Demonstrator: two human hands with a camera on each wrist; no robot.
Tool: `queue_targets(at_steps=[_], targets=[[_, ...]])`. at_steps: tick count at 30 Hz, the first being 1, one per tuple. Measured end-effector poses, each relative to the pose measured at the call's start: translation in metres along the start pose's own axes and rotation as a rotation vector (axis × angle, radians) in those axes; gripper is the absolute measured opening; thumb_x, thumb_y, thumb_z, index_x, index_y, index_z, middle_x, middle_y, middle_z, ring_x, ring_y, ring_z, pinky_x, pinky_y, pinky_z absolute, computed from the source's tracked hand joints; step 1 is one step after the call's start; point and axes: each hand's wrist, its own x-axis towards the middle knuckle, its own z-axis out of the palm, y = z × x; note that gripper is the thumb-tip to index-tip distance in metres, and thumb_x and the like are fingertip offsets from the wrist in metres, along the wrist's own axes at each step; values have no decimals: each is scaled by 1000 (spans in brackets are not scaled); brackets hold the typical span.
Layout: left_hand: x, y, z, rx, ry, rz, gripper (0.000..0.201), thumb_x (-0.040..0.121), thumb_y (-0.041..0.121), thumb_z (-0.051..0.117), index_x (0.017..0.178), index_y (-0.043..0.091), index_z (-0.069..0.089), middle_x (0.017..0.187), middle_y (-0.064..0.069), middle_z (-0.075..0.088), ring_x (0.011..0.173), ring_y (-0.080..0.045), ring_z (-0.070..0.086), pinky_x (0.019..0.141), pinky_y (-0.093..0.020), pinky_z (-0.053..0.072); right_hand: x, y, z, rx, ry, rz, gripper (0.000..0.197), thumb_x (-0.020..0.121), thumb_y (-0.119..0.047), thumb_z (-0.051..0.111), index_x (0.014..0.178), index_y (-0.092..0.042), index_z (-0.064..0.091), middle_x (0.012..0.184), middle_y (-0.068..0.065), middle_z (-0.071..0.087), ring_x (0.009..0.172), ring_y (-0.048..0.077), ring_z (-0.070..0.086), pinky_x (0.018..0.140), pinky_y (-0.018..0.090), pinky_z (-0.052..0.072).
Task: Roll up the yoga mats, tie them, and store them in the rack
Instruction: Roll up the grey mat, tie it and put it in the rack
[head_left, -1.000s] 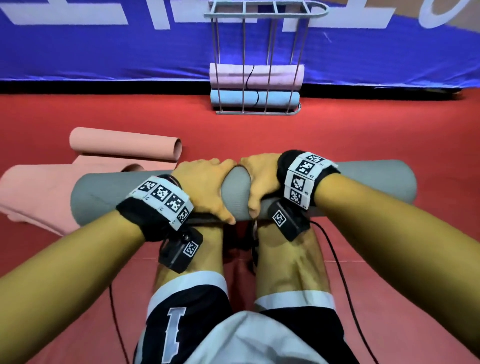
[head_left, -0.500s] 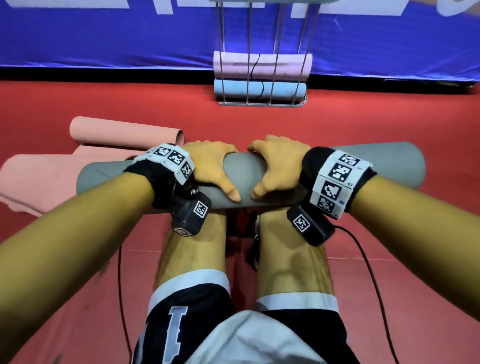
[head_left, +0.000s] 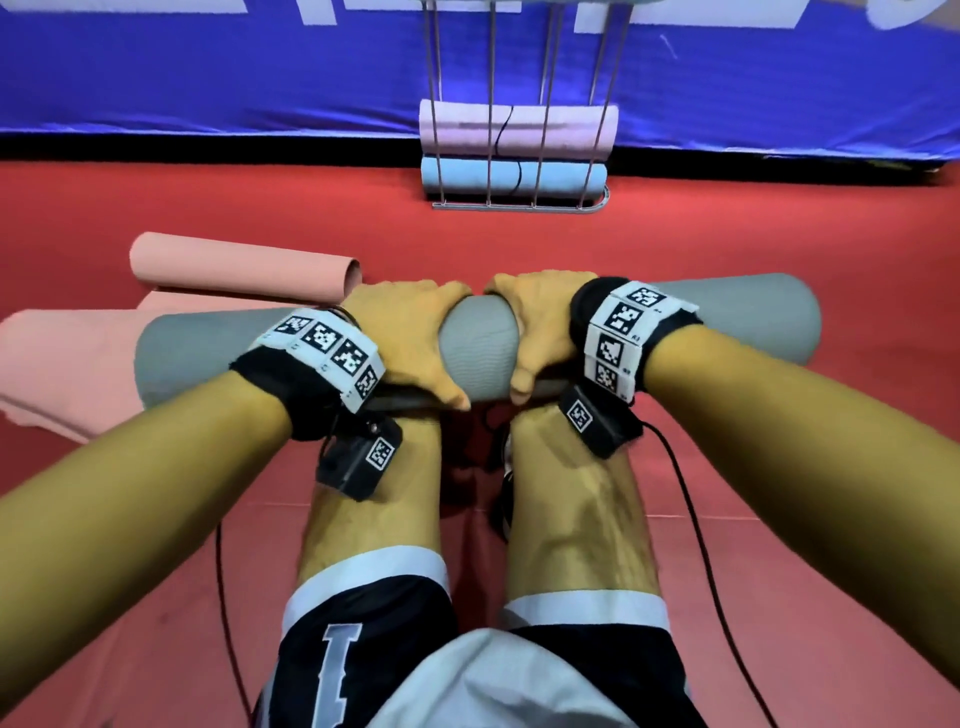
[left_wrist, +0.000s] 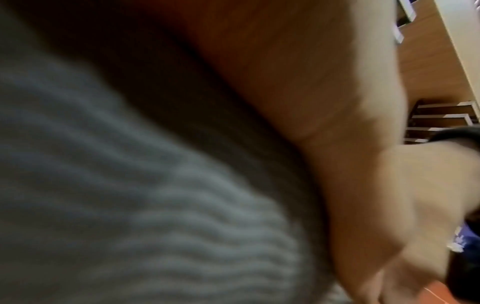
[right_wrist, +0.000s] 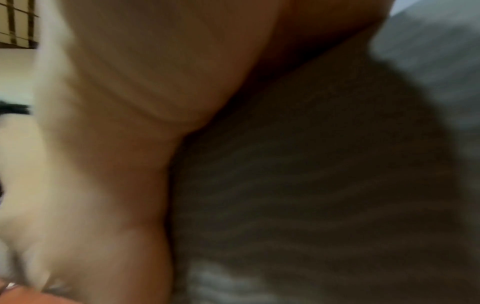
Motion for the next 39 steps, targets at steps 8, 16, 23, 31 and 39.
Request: queue_targets(at_steps=[8,16,23,31,39], targets=[[-3,6,20,153,176,-64,127,47,89,69,149,29,23,132,-2,55,115,-32,59,91,-49,50,24,10,-11,196,-98,-20,105,10,-47,88,110,-32,58,100,-10,71,94,14,68,89,37,58],[12,-9,-2,64,93,-12,114,35,89,66,134,39,38,114,6,64,100,-25,66,88,-42,53,13,11,-2,127,90,-70,111,35,-64,90,135,-34,52,119,-11,65,106,18,64,96,41,52],[27,-7,-9,33,8,-8,111,34,90,68,132,47,38,109,12,69,95,-25,67,86,-41,54,-2,9,42,-299,293,-10,143,49,-73,84,159,-19,9,157,9,33,140,33,36,116,58,25],[20,-4,-3,70,58,-33,112,39,92,63,136,41,37,114,9,66,98,-25,66,86,-44,54,11,5,46,-382,395,9,123,47,-54,83,149,-20,23,137,7,49,118,33,51,99,51,39],[-11,4,17,231,185,-68,129,48,75,75,153,30,16,134,-2,54,114,-31,59,92,-47,49,1,0,47,-407,442,-27,116,50,-57,80,147,-22,27,135,4,51,113,31,49,93,47,40]])
